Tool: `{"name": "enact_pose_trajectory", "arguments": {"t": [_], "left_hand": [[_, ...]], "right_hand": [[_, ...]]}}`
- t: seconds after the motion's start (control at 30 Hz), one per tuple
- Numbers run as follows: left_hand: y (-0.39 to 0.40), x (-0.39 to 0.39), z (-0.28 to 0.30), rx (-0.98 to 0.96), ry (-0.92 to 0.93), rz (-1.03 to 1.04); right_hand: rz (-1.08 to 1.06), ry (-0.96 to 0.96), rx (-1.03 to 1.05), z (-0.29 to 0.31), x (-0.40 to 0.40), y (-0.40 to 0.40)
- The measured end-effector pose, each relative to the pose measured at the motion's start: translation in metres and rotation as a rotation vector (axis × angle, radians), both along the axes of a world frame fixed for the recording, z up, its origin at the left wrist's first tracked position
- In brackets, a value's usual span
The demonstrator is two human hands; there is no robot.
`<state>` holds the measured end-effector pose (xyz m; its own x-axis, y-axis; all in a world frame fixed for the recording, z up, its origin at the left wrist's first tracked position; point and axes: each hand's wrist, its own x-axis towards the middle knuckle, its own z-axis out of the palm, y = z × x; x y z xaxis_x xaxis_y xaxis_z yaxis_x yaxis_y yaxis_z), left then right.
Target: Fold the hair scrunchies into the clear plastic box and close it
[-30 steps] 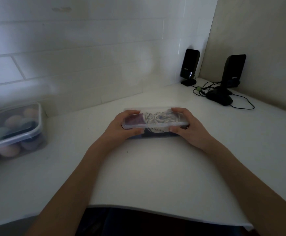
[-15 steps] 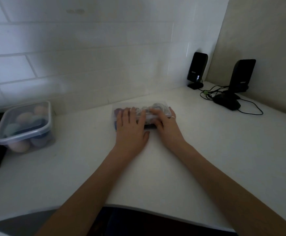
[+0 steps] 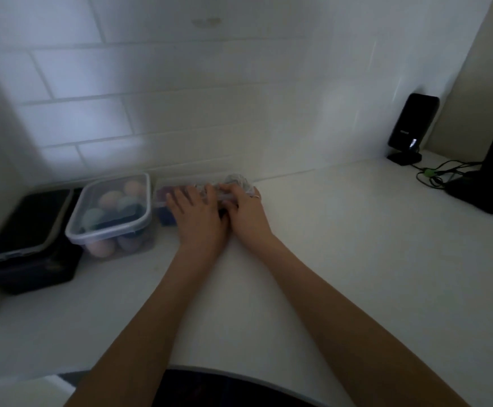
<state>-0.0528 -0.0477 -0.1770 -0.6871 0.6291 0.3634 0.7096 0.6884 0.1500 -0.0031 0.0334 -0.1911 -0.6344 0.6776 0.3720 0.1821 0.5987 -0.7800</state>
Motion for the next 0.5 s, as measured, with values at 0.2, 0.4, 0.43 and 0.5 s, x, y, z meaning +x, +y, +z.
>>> {"name": "enact_pose_trajectory", "arguments": {"t": [0.2, 0.4, 0.43, 0.5], "left_hand": [[0.012, -0.023, -0.002, -0.069, 0.053, 0.066], [0.014, -0.025, -0.003, -0.159, -0.006, 0.053], [0.011, -0.023, -0.004, -0.141, 0.015, 0.028], [0.011, -0.025, 0.003, -0.002, -0.055, -0.023]], "right_hand": [[-0.031, 0.057, -0.061, -0.001, -0.03, 0.003], [-0.017, -0.027, 0.036, -0.006, -0.03, 0.015], [0.012, -0.034, 0.039, -0.005, -0.028, 0.016], [0.053, -0.064, 0.02, 0.005, -0.021, 0.019]]}}
